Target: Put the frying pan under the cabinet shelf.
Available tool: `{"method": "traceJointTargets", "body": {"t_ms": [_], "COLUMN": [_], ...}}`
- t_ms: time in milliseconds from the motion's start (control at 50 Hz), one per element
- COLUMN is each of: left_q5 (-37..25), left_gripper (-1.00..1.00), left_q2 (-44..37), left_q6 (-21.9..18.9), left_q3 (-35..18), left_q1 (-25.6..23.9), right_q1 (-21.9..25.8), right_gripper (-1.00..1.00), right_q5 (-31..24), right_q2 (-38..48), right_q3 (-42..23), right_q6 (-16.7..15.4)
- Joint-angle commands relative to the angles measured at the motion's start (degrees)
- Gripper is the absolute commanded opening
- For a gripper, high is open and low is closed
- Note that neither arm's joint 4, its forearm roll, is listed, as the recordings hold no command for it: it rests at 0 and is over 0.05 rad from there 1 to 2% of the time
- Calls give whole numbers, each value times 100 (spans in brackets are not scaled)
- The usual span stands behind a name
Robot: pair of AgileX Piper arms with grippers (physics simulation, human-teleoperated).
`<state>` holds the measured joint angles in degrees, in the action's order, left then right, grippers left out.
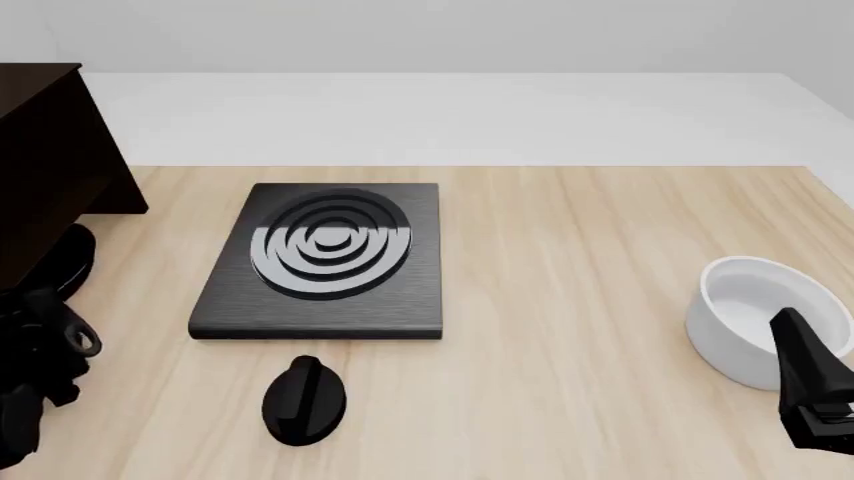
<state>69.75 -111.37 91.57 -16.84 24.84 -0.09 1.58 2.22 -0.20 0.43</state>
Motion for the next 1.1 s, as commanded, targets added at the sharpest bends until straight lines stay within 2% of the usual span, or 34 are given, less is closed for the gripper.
{"method": "traceJointTargets", "body": {"t_ms": [20,220,580,780,860,980,1100], "left_q5": [-1446,-1415,-988,-1154,-1411,-2219,-2681], "left_gripper": [100,100,100,100,100,100,100], "left_q2": [-1870,-1241,-619,320,881,2135,2796], "left_q6": [-591,-687,-463,-469,-502,-698,-682], "left_q3": [-1932,-1397,-364,296,548,920,1104], "left_q1": [30,-123,-642,-814,-896,-957,-1104], "right_q1": [1,0,-1,-1,1,1,0], "right_gripper": [100,100,100,100,100,100,100], "right_q5": [1,2,0,0,-1,2,1], "right_q2": [1,4,1,0,-1,3,1], "right_q3": [0,0,0,0,0,0,0], "right_q6": [1,-1,0,0,0,1,0]}}
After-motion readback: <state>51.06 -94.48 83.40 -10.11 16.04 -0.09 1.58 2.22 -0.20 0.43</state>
